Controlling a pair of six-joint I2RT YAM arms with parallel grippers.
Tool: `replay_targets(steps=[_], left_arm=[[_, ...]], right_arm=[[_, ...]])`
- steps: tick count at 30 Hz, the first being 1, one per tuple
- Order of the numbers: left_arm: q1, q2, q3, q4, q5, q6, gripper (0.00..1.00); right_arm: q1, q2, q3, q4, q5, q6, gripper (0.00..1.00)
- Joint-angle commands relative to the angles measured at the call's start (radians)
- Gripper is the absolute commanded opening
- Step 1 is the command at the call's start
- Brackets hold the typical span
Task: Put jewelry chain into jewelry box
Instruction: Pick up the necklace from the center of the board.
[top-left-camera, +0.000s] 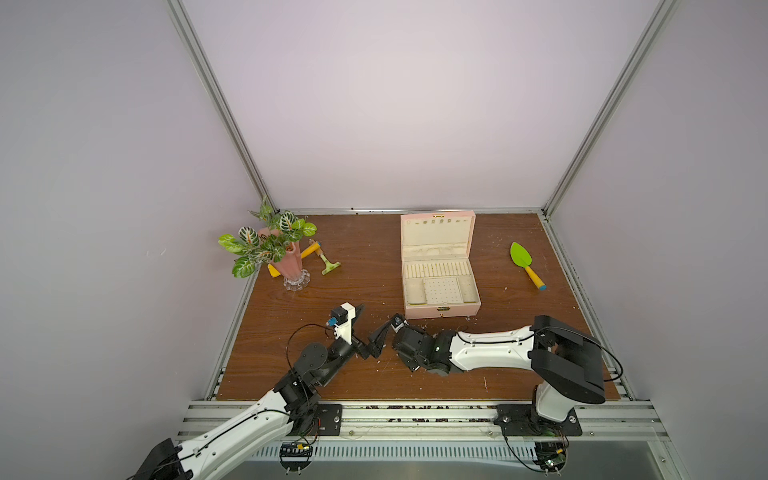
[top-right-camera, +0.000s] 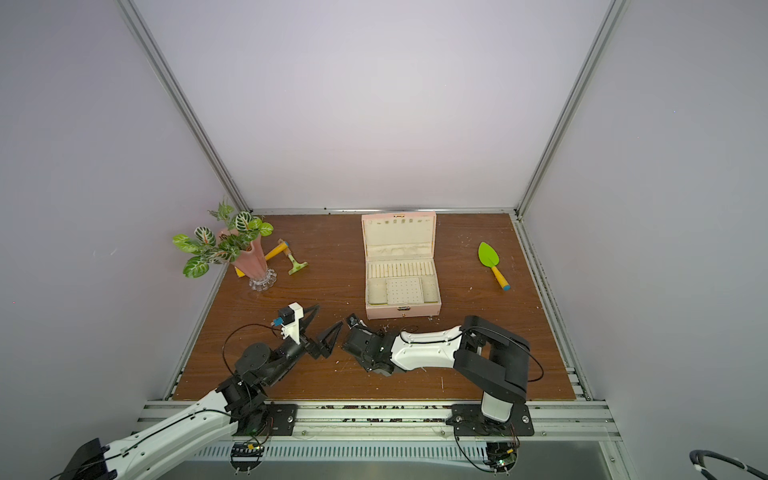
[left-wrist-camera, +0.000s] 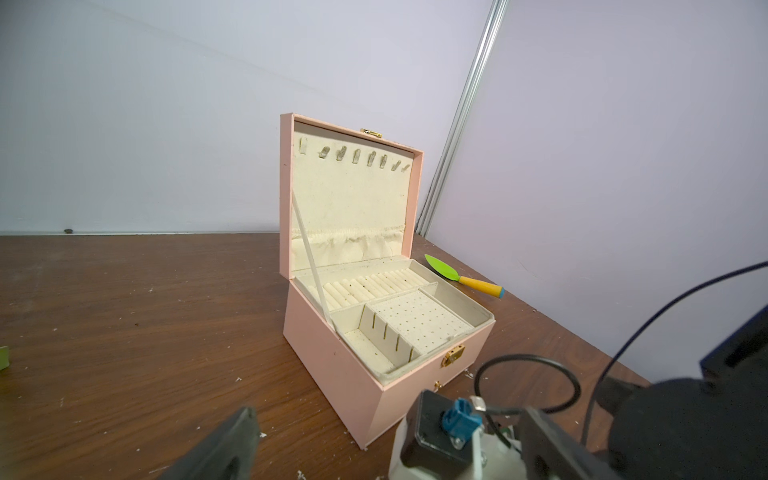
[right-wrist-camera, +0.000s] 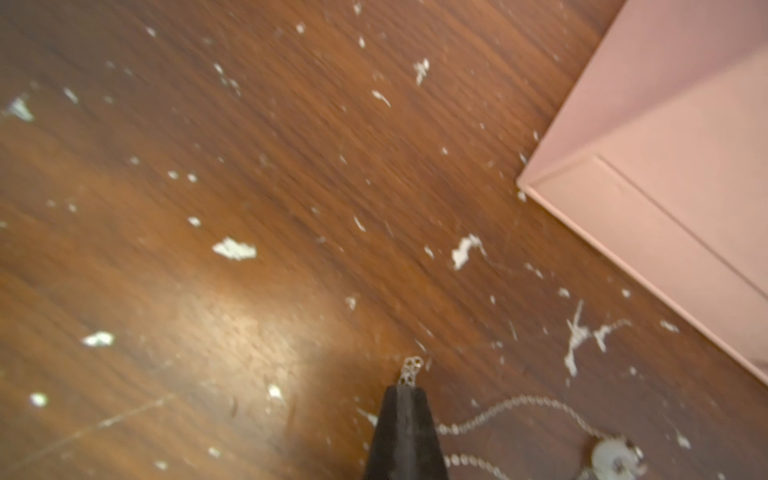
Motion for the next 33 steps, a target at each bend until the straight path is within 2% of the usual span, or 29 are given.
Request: replay_targets(steps=[1, 7, 11, 14, 18, 22, 33], left_arm=[[-0.009, -0.013, -0.059, -0.025, 0.006, 0.016, 0.99], [-0.010, 0.007, -0.048, 0.023, 0.062, 0.027, 0.99], [-0.010, 0.063, -0.047, 0.100, 0.153, 0.036, 0.99], [-0.010, 0.136, -0.038, 0.193, 0.262, 0.050, 0.99], [-0.011, 0.287, 0.004, 0.318, 0.380, 0.056, 0.98], [-0.017, 0.452, 0.087, 0.397, 0.476, 0.067, 0.91], [-0.038, 0.831, 0.243, 0.635, 0.542, 0.078, 0.77]], right_arm=[[0.003, -0.085, -0.043, 0.058, 0.007, 0.006, 0.00], [-0.002, -0.254, -0.124, 0.194, 0.020, -0.025, 0.00], [-0.012, -0.367, -0.194, 0.248, 0.029, -0.031, 0.00], [-0.027, -0.471, -0.245, 0.293, 0.025, -0.041, 0.00], [-0.052, -0.571, -0.264, 0.316, 0.000, -0.083, 0.00], [-0.079, -0.650, -0.264, 0.327, -0.018, -0.134, 0.00], [-0.118, -0.783, -0.225, 0.329, -0.043, -0.248, 0.00]])
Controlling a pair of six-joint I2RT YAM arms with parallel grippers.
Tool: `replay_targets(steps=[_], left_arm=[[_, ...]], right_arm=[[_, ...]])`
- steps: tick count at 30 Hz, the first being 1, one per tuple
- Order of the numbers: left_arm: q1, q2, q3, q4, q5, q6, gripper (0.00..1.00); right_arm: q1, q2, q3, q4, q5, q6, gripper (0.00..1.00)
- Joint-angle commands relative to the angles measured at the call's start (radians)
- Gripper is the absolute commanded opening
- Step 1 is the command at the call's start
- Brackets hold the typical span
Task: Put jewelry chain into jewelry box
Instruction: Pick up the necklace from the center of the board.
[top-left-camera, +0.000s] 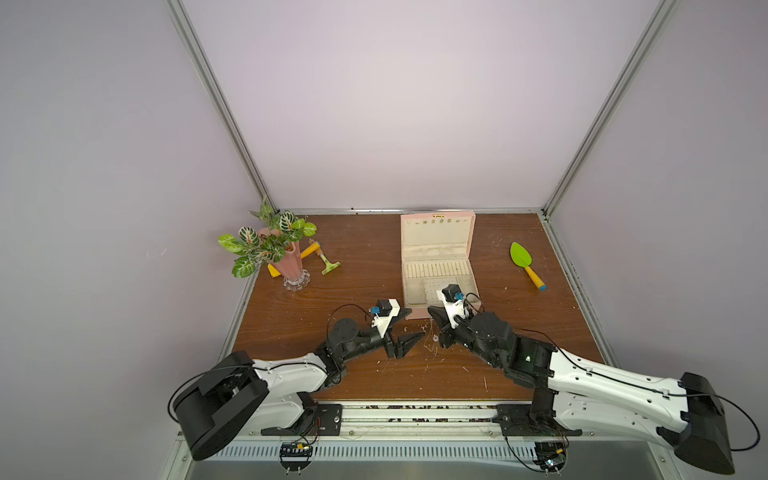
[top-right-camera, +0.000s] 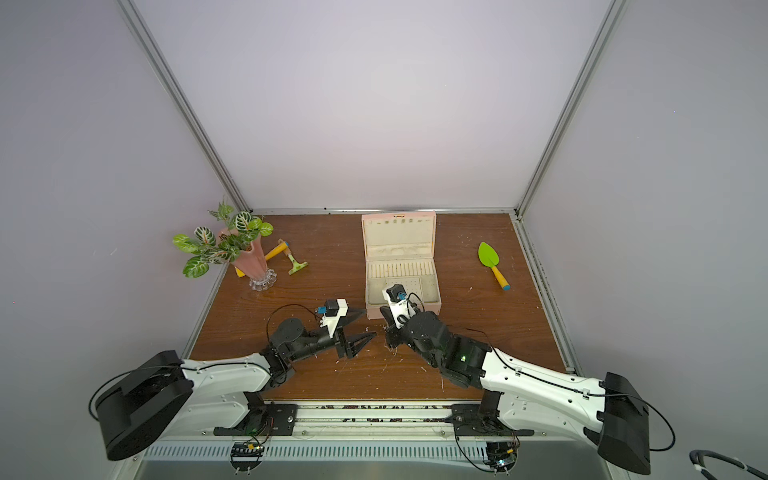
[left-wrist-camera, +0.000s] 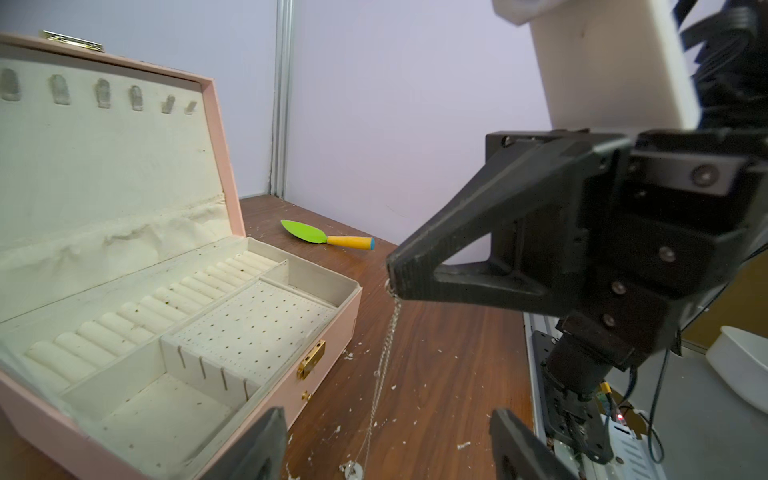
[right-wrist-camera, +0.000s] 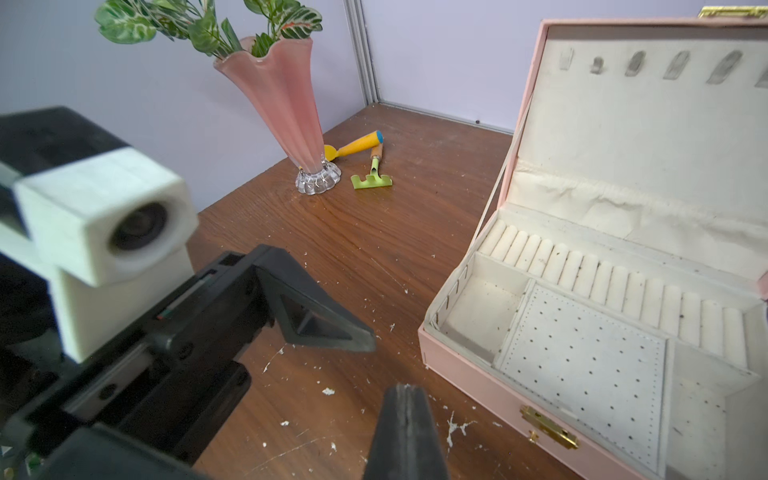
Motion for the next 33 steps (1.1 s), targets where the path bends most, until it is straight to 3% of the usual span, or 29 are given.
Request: replay_targets(steps=[1, 15, 24, 33], left_arm=[[-0.014, 0.085, 0.047, 0.138, 0.054, -0.003, 0.76], [-0.022, 0.361, 0.144, 0.273, 0.116, -0.001, 0.62], [-0.022, 0.460, 0.146, 0.342, 0.134, -0.007, 0.47], [-0.022, 0.577, 0.168, 0.481, 0.197, -0.074, 0.41]], right_arm=[[-0.005, -0.032, 0.050, 0.036, -0.008, -0.059, 0.00], [-0.010, -0.060, 0.113, 0.082, 0.006, -0.135, 0.00], [-0.011, -0.050, 0.148, 0.104, 0.017, -0.147, 0.00], [-0.012, -0.050, 0.166, 0.104, 0.026, -0.158, 0.00]])
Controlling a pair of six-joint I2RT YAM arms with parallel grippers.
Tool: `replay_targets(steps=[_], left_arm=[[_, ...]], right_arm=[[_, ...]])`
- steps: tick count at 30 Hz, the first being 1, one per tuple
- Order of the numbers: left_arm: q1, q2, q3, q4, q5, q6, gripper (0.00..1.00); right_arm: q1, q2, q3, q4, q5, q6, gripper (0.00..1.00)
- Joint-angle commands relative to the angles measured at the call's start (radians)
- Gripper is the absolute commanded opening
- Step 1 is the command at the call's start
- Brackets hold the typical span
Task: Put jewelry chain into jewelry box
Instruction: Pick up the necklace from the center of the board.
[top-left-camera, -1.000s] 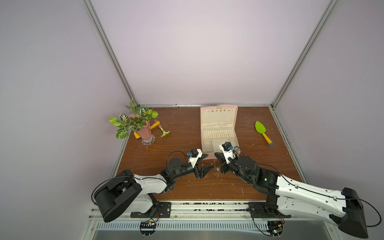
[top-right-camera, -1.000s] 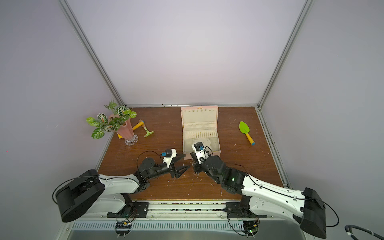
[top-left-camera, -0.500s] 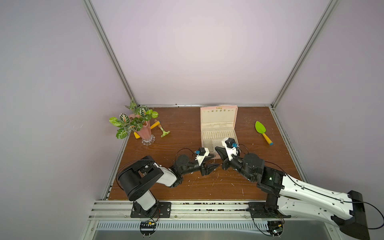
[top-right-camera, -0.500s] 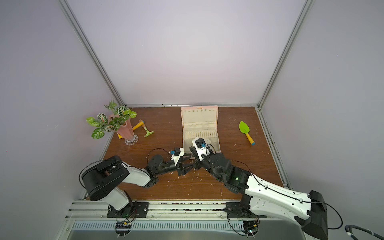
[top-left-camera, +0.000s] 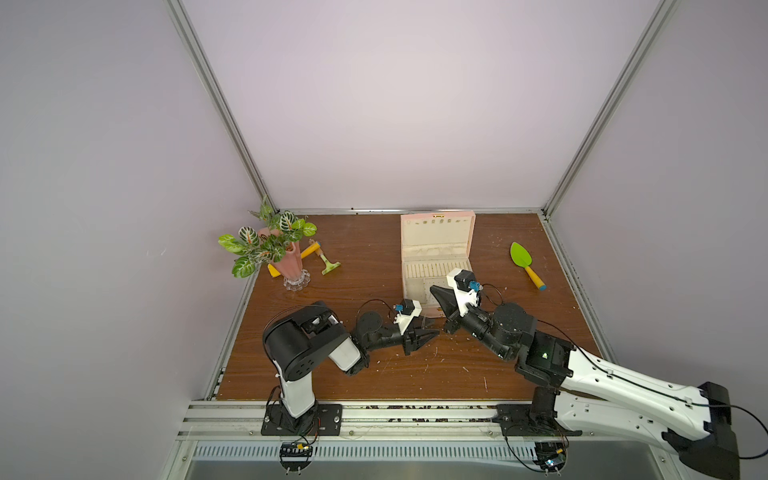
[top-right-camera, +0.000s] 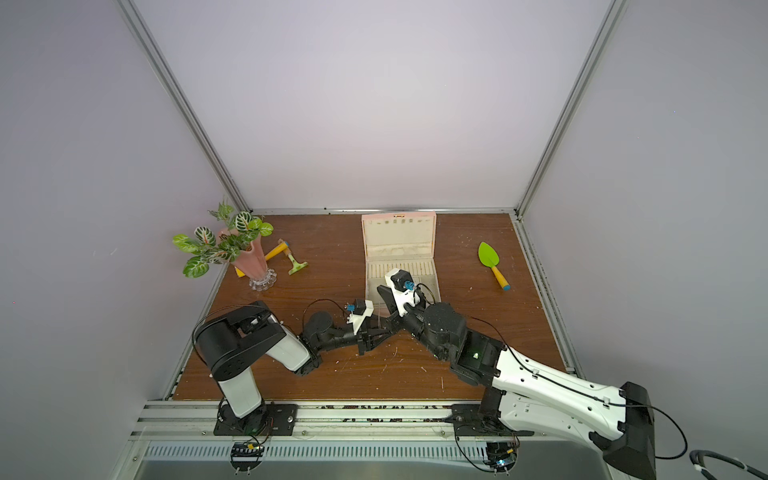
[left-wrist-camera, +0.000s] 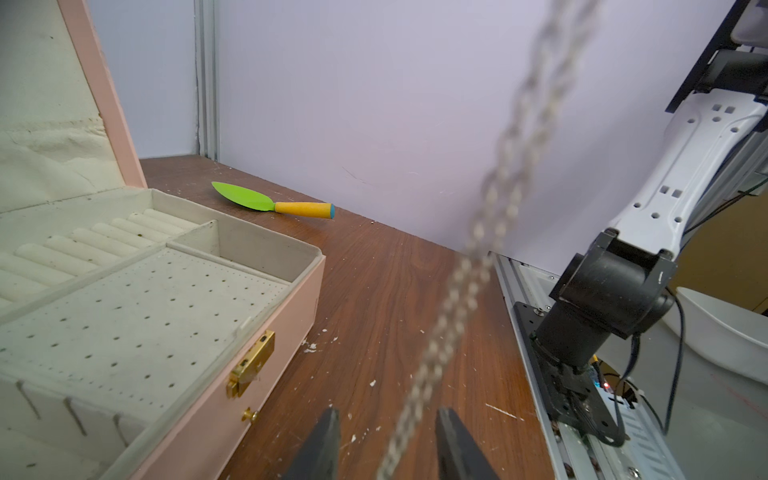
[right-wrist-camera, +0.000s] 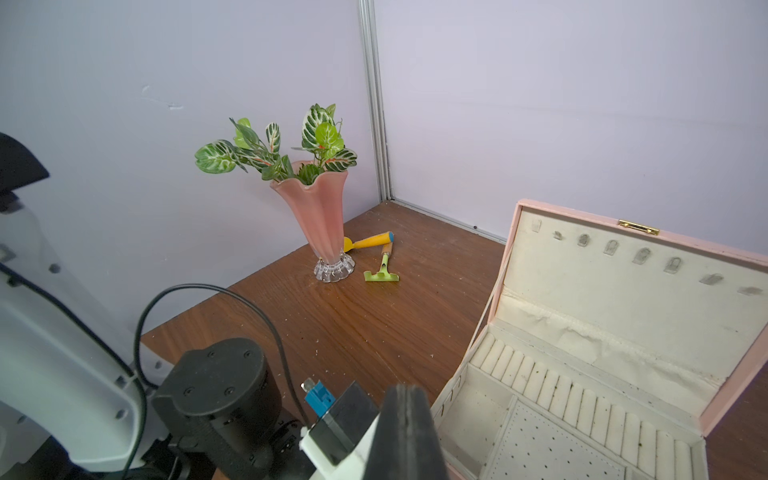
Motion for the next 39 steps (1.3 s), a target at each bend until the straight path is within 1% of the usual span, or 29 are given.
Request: replay_targets(steps=[1, 7, 12, 21, 29, 33, 36, 39], left_arm=[[-0.009, 0.032, 0.035, 0.094, 0.049, -0.032, 0.40], [-0.010, 0.079, 0.069, 0.098, 0.077, -0.042, 0.38], [-0.010, 0.100, 0.071, 0.107, 0.079, -0.046, 0.33], [-0.010, 0.048, 0.057, 0.131, 0.087, -0.066, 0.27], [-0.010, 0.044, 0.050, 0.131, 0.079, -0.066, 0.15], [-0.009, 0.023, 0.039, 0.131, 0.062, -0.067, 0.08], [-0.009, 0.002, 0.029, 0.128, 0.059, -0.071, 0.01], [-0.007, -0.025, 0.012, 0.125, 0.042, -0.067, 0.00]], right_arm=[[-0.003, -0.005, 0.042, 0.039, 0.026, -0.013, 0.00], [-0.003, -0.021, 0.042, 0.030, 0.038, -0.013, 0.00], [-0.003, -0.026, 0.042, 0.027, 0.051, -0.015, 0.00], [-0.004, -0.026, 0.039, 0.015, 0.062, -0.011, 0.00], [-0.004, -0.035, 0.036, 0.010, 0.078, -0.013, 0.00], [-0.004, -0.038, 0.032, 0.001, 0.102, -0.012, 0.00], [-0.007, -0.044, 0.025, -0.006, 0.112, -0.007, 0.00], [-0.012, -0.049, 0.016, -0.015, 0.133, 0.002, 0.00]])
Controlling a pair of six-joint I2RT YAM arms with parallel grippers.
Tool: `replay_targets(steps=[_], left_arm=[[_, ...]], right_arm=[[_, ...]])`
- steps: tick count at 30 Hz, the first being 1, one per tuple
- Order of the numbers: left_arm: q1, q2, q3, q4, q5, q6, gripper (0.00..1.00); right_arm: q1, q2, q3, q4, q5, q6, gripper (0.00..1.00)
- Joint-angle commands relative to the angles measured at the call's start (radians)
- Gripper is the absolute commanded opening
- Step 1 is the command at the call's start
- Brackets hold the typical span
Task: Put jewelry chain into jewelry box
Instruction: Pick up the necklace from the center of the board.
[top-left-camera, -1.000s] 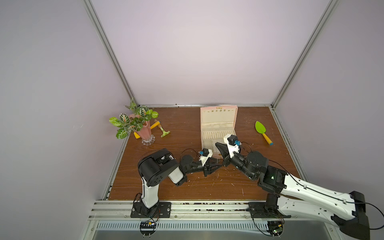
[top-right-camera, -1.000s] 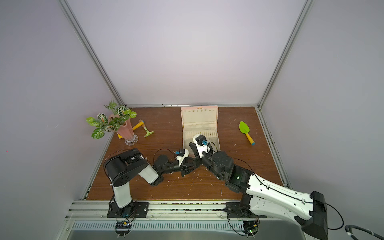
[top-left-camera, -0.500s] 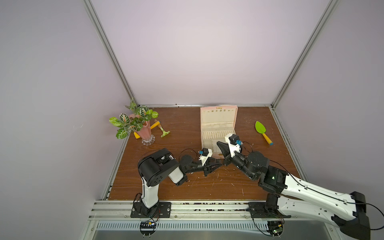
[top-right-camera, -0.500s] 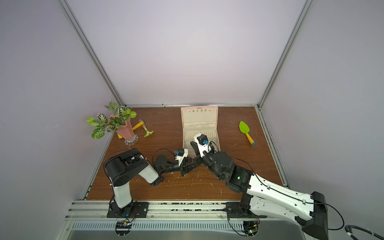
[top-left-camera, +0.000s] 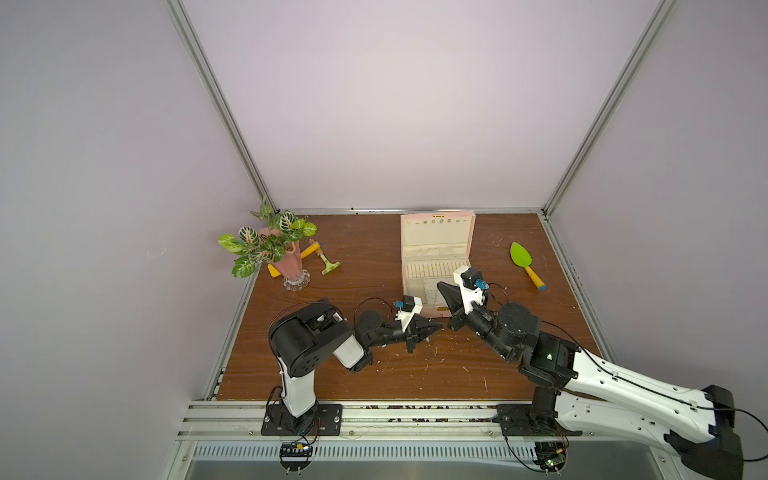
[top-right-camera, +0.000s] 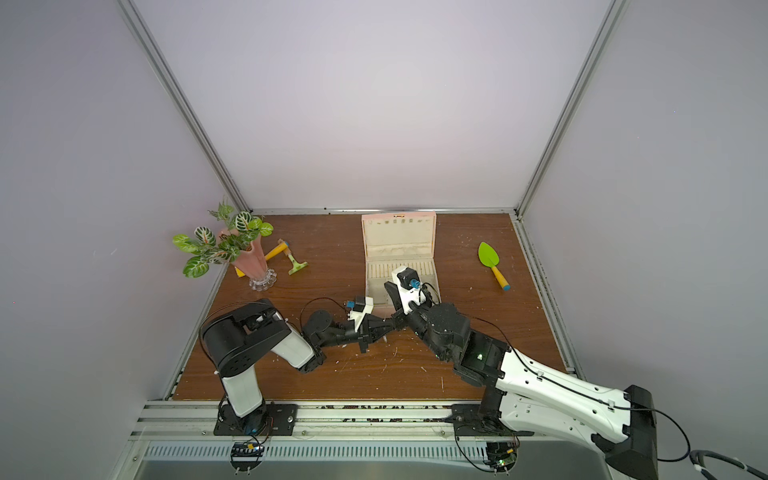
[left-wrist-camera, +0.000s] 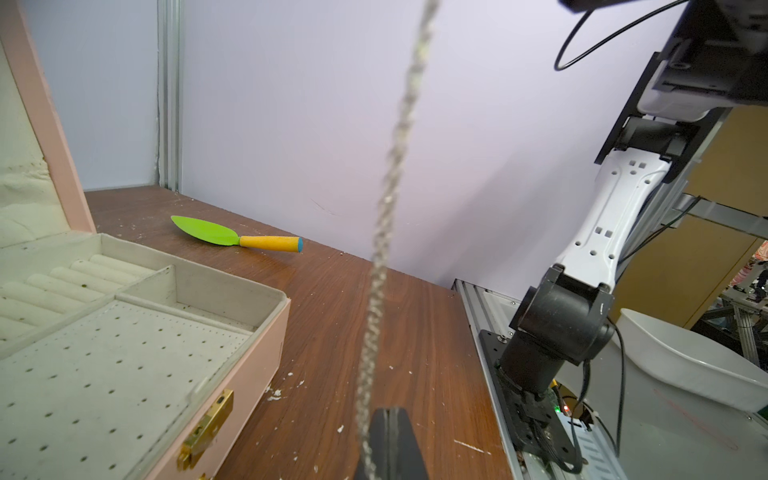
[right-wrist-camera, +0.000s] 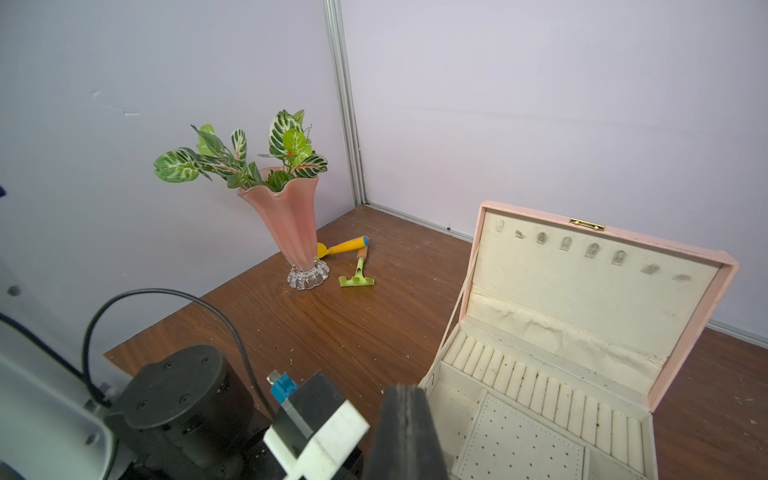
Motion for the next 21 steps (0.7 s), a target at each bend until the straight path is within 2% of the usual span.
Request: replay_targets(steps=[1, 5, 9, 15, 21], left_arm=[[-0.003, -0.040, -0.025, 0.027, -0.021, 0.001, 0.00], [0.016, -0.098, -0.048, -0.010, -0.017, -0.007, 0.00], [0.029, -0.180, -0.053, -0.127, -0.006, 0.011, 0.00], [0.058, -0.312, -0.041, -0.328, 0.010, 0.030, 0.00], [0.063, -0.429, 0.008, -0.559, 0.010, 0.069, 0.00]], right_arm=[[-0.009, -0.022, 0.010, 0.005, 0.050, 0.008, 0.00], [-0.035, -0.035, -0.025, -0.011, 0.051, 0.042, 0.00], [-0.075, -0.052, -0.084, -0.015, 0.021, 0.098, 0.00], [-0.146, -0.090, -0.203, 0.048, -0.089, 0.195, 0.00], [-0.168, -0.093, -0.331, 0.169, -0.188, 0.280, 0.00]])
